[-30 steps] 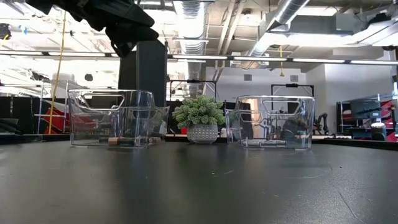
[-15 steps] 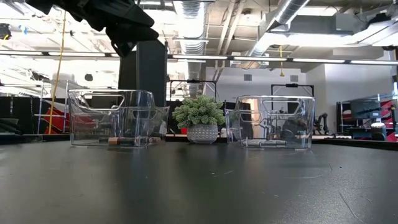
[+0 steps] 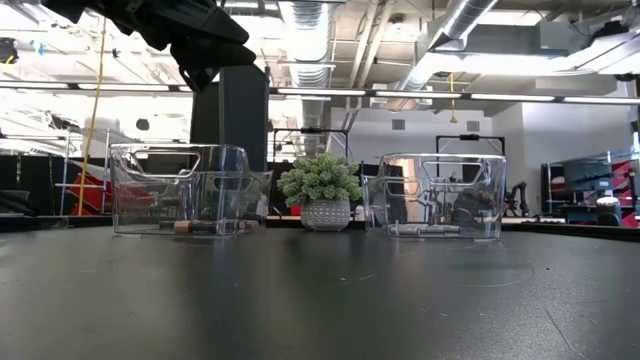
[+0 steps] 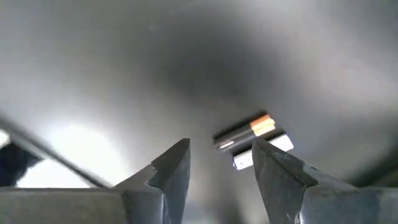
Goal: Sort batteries
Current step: Put the black-brown battery into the left transparent bin
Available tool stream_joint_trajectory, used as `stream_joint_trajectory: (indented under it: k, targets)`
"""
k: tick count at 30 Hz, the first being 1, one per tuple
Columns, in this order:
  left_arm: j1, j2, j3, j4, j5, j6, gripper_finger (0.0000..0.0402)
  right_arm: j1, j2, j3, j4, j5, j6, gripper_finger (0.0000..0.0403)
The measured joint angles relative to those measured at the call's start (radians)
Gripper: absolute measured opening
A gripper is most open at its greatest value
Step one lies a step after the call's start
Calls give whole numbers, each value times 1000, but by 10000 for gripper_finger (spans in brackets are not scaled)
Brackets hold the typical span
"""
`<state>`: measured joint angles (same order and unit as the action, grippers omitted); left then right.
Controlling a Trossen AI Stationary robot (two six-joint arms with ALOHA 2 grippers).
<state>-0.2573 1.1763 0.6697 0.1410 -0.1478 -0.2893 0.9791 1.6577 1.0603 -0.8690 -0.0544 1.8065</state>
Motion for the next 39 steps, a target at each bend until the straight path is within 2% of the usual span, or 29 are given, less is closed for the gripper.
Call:
stream_joint_trajectory:
  k: [6,13,17,23,28,32,39]
  targets:
    - [0,0,0,0,0,-12,116,-8,0,0,3,1,-159,199]
    - [0,0,0,0,2,-25,116,-45,0,0,-16,3,-160,235]
    - [0,0,0,0,2,-31,116,-60,0,0,-16,2,-128,239]
    - [0,0,0,0,2,-39,116,-72,0,0,-17,-71,55,239]
    - [0,0,0,0,2,-40,116,-73,0,-9,-21,-78,235,239]
    - [0,0,0,0,2,-40,116,-58,0,-68,55,-96,387,239]
    - [0,0,0,0,2,-40,116,-47,0,-108,116,-106,429,239]
